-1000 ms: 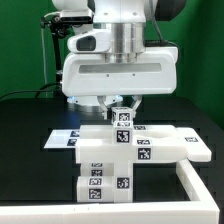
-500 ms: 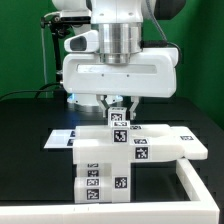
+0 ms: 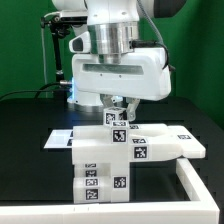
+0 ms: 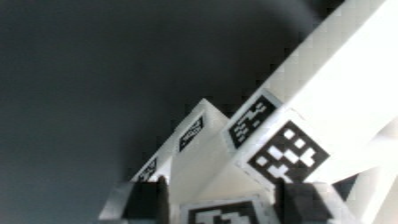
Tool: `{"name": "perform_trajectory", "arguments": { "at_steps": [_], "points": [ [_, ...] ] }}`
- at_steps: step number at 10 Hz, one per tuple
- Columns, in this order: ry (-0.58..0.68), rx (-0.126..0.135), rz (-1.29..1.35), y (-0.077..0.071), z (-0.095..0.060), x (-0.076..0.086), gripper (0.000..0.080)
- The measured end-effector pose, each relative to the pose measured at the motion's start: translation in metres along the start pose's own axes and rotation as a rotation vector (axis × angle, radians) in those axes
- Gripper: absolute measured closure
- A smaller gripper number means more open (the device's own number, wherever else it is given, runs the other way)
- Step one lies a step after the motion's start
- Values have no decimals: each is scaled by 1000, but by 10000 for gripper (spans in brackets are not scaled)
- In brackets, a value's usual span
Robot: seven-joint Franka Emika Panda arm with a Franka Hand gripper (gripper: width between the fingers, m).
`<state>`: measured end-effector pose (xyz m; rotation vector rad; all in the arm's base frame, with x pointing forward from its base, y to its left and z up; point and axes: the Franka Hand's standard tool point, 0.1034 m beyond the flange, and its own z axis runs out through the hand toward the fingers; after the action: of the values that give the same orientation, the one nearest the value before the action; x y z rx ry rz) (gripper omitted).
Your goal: Assemble chair
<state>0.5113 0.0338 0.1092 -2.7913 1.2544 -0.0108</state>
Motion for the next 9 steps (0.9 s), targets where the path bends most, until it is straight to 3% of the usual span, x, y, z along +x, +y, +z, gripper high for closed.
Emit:
{"name": "perform_trajectory", "arguments": {
  "at_steps": [2,3,4,5,6,9],
  "points": [
    [-1,2,129,-1,0,-1,515],
    [-2,2,129,-1,0,-1,432],
    [-1,1,83,-1,0,-1,295],
    [5,-4,50,-3,-1,-1,295],
    [4,-4,8,-3,-1,-1,176],
    [6,-8,-249,-2,-1,-1,151]
  ]
}}
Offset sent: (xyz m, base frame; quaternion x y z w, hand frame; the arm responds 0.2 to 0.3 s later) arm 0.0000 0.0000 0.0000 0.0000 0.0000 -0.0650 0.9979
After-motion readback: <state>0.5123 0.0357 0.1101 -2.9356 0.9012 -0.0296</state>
